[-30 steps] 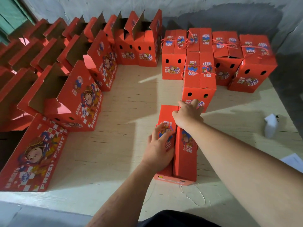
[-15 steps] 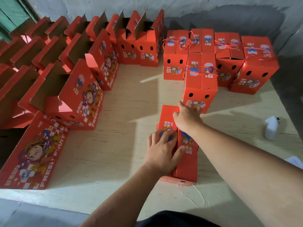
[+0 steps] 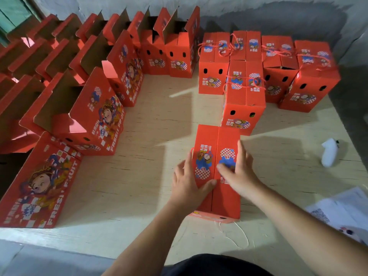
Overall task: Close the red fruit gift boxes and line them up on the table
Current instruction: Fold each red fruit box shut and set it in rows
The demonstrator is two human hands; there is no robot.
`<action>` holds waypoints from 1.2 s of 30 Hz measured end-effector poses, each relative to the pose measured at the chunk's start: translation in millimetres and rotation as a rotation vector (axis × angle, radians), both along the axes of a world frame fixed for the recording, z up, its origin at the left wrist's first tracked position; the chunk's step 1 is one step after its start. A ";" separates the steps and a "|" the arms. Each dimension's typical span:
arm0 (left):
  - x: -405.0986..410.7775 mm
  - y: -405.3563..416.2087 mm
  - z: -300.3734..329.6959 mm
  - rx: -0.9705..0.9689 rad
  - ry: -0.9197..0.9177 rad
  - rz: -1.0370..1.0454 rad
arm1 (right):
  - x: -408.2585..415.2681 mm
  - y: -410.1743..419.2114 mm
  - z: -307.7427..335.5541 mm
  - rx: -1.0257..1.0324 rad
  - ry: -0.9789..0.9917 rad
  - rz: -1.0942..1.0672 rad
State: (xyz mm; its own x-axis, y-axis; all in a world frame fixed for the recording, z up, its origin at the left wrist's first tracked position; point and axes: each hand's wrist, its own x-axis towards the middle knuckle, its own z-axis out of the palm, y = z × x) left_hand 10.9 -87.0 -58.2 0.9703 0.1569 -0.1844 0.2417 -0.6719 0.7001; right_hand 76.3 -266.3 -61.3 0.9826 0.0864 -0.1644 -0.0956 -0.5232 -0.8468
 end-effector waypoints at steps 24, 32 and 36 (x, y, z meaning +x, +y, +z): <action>-5.2 7.0 26.1 -1.025 0.146 0.527 | -48.6 -4.9 19.0 0.572 0.456 -0.504; 20.4 -10.7 112.9 -0.786 -0.199 0.179 | -27.9 1.4 63.6 0.739 0.102 -0.359; 25.2 -17.2 147.7 -0.316 -0.165 -0.221 | -33.4 30.1 105.0 0.817 0.196 0.073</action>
State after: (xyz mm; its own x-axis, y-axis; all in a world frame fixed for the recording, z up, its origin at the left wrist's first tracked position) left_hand 36.1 -104.2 89.5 0.9948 -0.0979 -0.0289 -0.0173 -0.4406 0.8976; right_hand 42.9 -236.2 43.7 0.9300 0.3146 -0.1898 -0.2703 0.2360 -0.9334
